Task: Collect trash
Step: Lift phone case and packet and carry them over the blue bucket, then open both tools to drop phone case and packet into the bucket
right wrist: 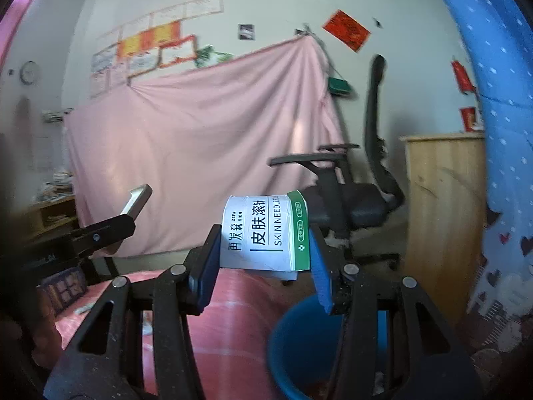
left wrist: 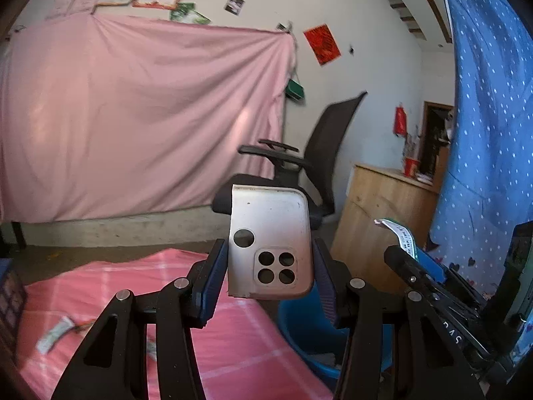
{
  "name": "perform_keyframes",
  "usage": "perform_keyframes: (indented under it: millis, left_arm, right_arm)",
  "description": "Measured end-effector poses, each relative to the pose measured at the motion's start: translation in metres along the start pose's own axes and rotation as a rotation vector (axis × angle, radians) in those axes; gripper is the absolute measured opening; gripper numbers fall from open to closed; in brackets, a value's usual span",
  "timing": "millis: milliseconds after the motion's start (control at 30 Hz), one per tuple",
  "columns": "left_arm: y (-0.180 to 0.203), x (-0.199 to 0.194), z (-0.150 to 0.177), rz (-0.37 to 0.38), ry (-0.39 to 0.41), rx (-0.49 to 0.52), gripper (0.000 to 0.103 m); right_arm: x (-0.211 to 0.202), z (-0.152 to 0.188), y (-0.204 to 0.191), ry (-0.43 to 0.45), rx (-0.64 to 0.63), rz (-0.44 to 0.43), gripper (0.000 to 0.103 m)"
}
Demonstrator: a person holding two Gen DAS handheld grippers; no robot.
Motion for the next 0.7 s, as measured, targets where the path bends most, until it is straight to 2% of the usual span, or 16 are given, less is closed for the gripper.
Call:
perform_keyframes:
  millis: [400,700]
  left_arm:
    - [0.040,0.083,0.039,0.101,-0.187,-0.040,0.045]
    - [0.053,0.126,0.071,0.130,-0.319,-0.085,0.045]
  right_arm:
    - [0.021,0.041,0.073,-0.199,0.070,0.127,0.074]
    - [0.035,0.072,0.109,-0.315,0.157,0.149,0.074]
Point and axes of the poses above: each gripper's, at about its wrist camera, not at the fingertips, and x roughly the way its jaws point, y to its right, z to its underside, the point moved 9 cm from there along x, roughly the way its jaws point, and after that the axes turned 3 degrees about z, right-handed, at the moved point
